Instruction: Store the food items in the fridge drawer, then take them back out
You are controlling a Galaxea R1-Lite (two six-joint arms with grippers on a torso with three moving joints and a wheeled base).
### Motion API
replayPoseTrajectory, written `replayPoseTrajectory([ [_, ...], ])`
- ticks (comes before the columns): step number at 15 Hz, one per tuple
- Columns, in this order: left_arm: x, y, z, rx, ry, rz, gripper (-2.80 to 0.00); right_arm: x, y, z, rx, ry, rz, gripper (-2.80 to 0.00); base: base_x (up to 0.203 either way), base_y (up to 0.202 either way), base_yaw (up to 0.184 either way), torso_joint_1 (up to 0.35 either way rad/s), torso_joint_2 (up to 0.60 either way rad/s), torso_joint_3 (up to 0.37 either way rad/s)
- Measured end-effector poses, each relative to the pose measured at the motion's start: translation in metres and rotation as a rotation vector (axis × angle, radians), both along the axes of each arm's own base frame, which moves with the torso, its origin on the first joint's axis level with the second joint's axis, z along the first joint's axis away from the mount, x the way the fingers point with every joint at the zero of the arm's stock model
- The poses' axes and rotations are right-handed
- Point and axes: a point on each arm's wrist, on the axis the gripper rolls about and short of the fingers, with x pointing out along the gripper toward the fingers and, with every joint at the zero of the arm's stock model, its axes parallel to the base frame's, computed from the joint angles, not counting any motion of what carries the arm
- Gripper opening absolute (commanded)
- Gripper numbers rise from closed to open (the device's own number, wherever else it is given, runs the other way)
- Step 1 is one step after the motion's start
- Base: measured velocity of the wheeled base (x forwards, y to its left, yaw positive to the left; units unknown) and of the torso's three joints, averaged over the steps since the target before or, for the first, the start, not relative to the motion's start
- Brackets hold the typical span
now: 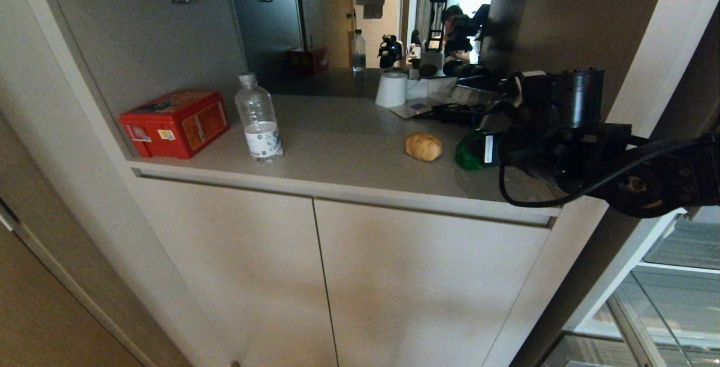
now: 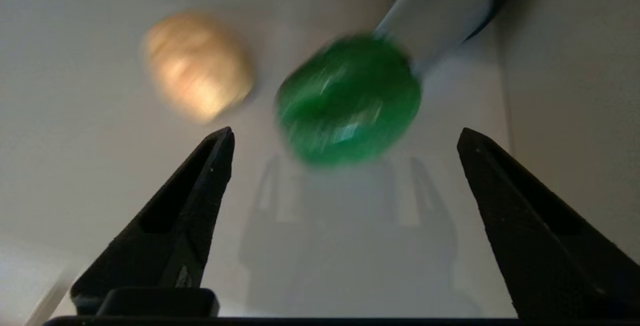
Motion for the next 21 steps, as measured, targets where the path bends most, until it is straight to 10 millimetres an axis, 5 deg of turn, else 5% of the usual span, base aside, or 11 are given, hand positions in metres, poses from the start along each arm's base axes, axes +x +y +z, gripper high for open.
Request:
replayPoseTrajectory([
  [5, 0.0, 0.0, 0.0, 0.0, 0.0, 0.0, -2.8, 0.042, -0.012, -0.009, 0.006, -0.027, -0.116, 0.0, 0.0, 0.0, 0.0, 0.0, 0.0, 0.0],
  [11, 0.0, 0.0, 0.0, 0.0, 0.0, 0.0, -2.8, 0.064, -0.01, -0.022, 0.017, -0.088, -0.124, 0.0, 0.0, 0.0, 0.0, 0.0, 0.0, 0.0],
  [21, 0.0, 0.0, 0.0, 0.0, 0.0, 0.0, -2.8, 0.061, 0.005, -0.031, 0.006, -0.068, -0.089, 0.0, 0.0, 0.0, 0.0, 0.0, 0.0, 0.0],
])
